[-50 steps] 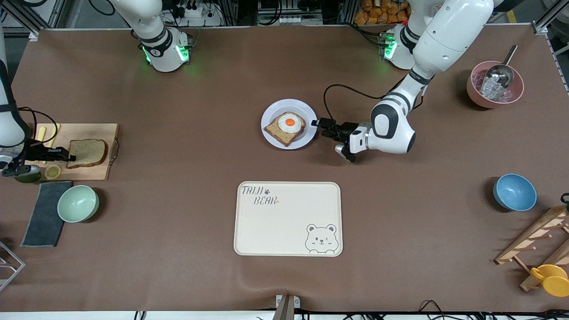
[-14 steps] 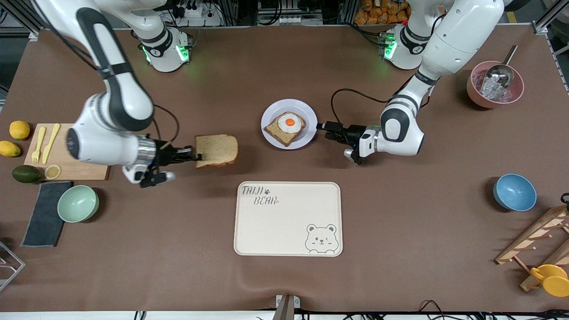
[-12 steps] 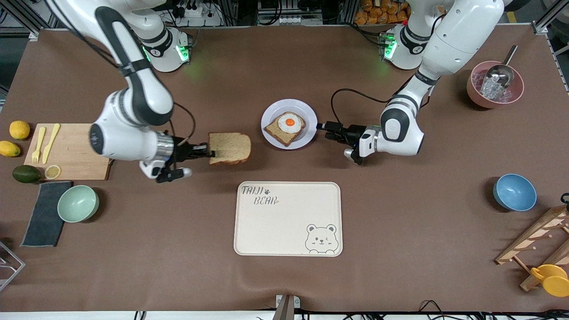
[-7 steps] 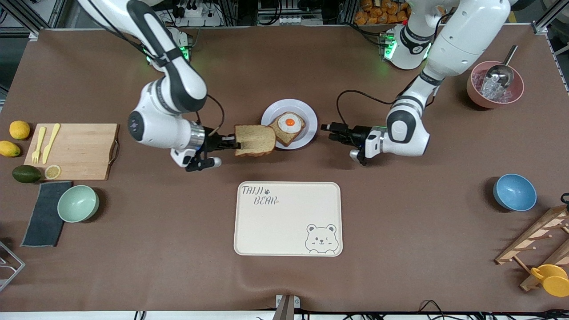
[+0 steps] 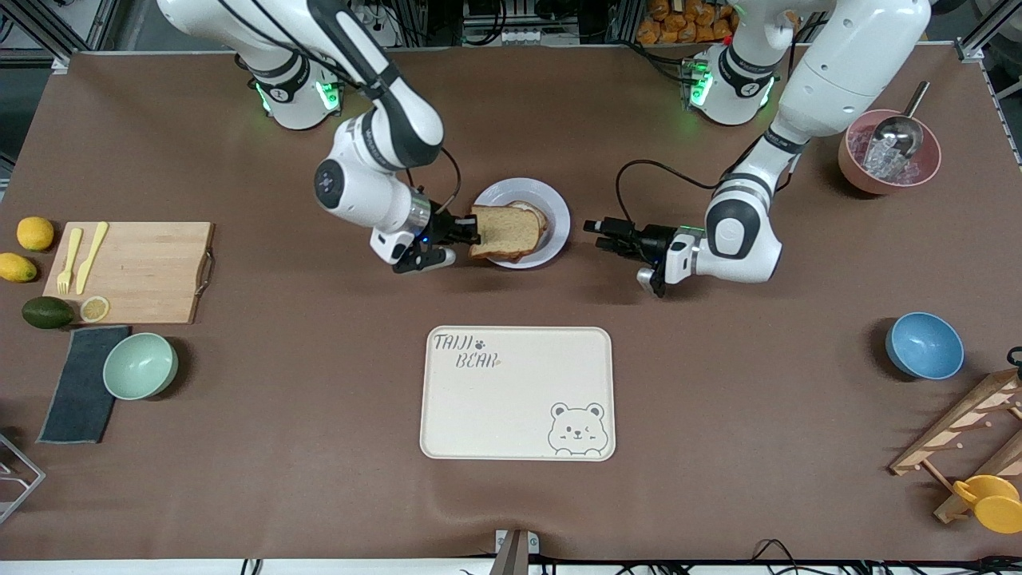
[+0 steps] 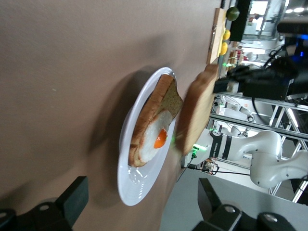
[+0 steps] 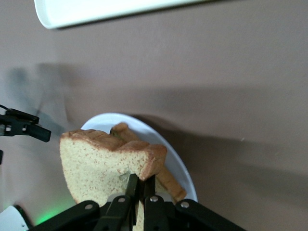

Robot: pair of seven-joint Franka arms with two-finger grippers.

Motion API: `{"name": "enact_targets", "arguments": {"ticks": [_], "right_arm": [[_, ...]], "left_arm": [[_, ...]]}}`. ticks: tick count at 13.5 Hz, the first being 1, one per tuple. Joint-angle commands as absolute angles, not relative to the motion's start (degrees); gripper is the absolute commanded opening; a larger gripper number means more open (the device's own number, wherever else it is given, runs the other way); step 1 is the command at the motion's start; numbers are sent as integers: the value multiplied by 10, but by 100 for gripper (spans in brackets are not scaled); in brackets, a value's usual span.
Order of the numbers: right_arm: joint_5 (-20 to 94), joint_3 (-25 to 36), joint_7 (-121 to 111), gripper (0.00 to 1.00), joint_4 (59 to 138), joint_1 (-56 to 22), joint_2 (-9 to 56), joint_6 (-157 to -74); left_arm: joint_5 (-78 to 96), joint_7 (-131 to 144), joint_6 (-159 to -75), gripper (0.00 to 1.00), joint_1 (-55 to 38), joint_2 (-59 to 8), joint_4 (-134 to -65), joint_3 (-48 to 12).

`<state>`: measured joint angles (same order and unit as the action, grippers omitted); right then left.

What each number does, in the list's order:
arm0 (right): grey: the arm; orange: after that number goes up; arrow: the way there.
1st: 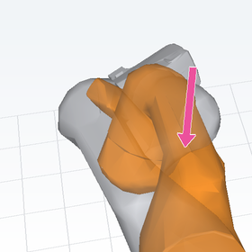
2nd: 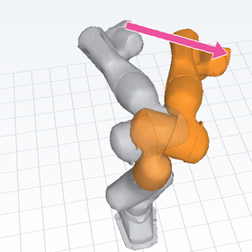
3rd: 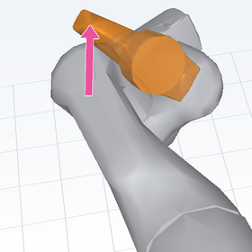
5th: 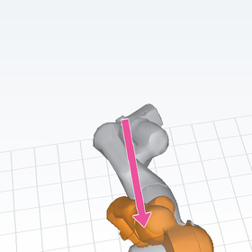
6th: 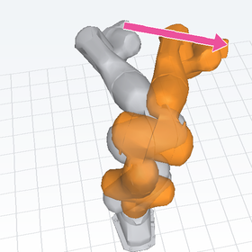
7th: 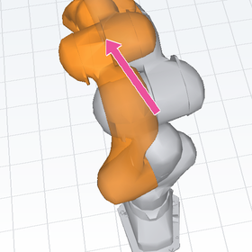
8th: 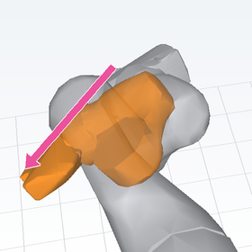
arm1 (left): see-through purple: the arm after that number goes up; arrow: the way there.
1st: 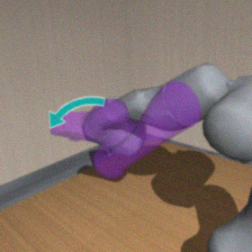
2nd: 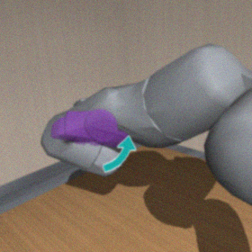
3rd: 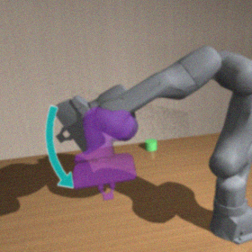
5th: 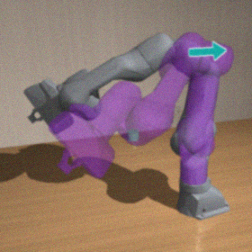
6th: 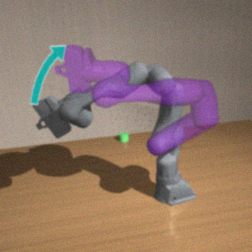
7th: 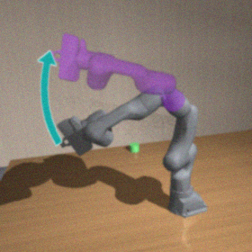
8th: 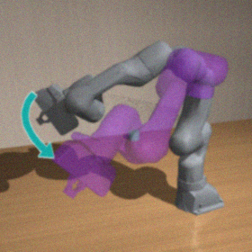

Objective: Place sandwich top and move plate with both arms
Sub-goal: 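Lower the bread slice onto the egg toast with the right gripper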

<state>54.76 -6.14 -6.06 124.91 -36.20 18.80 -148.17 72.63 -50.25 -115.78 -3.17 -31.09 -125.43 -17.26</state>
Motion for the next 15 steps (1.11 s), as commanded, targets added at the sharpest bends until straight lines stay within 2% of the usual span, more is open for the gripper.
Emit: {"name": "enact_targets", "arguments": {"ticks": [1, 5, 6, 7, 8, 9, 11, 15], "right_arm": [[588, -54, -66, 0, 1281, -401, 187, -1528], [630, -54, -60, 0, 1281, -433, 205, -1563], [650, -54, -59, 14, 1276, -437, 209, -1565], [662, -54, -58, 41, 1274, -432, 209, -1563], [664, -54, -56, 59, 1269, -425, 209, -1559], [664, -54, -52, 61, 1267, -419, 208, -1558], [664, -51, -52, 74, 1264, -417, 208, -1556], [657, -47, -49, 74, 1254, -389, 192, -1512]], "left_arm": [[720, -468, -1185, 100, -54, -280, -1266, -173], [720, -468, -1185, 100, -54, -280, -1267, -173], [720, -468, -1185, 100, -54, -280, -1267, -173], [720, -468, -1185, 100, -54, -280, -1267, -173], [720, -468, -1185, 100, -54, -281, -1267, -173], [720, -468, -1186, 100, -54, -282, -1267, -173], [720, -468, -1186, 100, -54, -282, -1267, -174], [722, -468, -1206, 100, -67, -289, -1267, -175]]}}
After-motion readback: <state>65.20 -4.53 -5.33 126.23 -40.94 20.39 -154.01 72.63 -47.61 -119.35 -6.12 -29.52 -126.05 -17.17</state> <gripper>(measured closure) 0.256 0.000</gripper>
